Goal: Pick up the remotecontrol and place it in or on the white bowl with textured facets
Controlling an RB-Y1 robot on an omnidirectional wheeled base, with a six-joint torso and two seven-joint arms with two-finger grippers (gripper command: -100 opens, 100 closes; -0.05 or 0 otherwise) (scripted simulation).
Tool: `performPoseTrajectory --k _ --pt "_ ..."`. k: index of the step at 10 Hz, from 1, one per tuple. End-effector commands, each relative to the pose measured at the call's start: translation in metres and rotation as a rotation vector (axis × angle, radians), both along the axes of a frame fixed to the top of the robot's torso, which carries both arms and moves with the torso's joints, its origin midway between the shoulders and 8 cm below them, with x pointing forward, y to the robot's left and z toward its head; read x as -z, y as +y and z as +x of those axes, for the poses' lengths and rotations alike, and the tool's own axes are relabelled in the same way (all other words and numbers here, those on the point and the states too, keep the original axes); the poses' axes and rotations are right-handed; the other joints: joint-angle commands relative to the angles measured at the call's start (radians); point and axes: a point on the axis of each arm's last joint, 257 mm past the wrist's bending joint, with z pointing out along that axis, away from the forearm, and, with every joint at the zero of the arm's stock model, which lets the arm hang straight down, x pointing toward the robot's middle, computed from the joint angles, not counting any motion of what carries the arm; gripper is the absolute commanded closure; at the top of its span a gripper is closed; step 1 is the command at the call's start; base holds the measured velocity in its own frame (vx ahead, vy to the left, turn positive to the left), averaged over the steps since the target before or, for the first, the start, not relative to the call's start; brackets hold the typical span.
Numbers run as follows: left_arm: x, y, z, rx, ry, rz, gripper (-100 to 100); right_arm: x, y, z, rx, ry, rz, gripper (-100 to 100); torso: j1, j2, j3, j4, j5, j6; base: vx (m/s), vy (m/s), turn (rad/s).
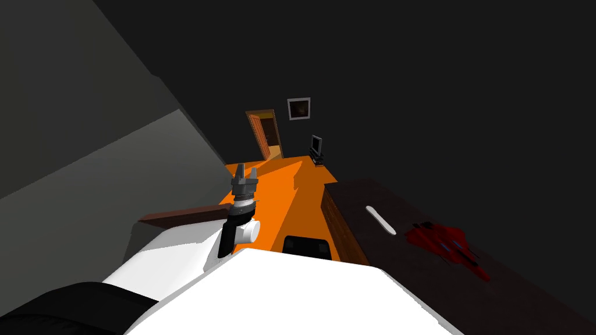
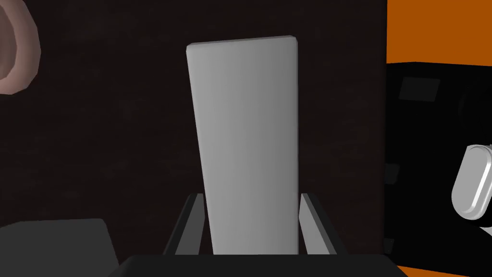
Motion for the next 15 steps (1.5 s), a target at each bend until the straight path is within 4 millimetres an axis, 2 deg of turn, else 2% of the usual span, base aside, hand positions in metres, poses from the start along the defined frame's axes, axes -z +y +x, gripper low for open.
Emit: performPoseTrajectory --k 1,4,15 --pt "0.0 0.0 0.0 0.0 0.0 0.0 0 -0.017 -0.016 0.004 0.004 0.002 -0.014 100 0.0 0.0 0.0 0.0 0.0 0.0 -0.161 -0.055 0.07" --pt "0.0 0.0 0.0 0.0 0.0 0.0 0 -0.033 -0.027 0.021 0.039 -0.023 -0.003 100 -0.006 0.007 0.004 0.002 -0.003 0.0 -0.241 -0.064 0.091" --pt "0.0 0.0 0.0 0.0 0.0 0.0 0 -0.054 -0.03 0.081 0.11 -0.1 0.075 100 -0.011 0.006 0.004 0.003 -0.006 0.001 -0.196 -0.062 0.057"
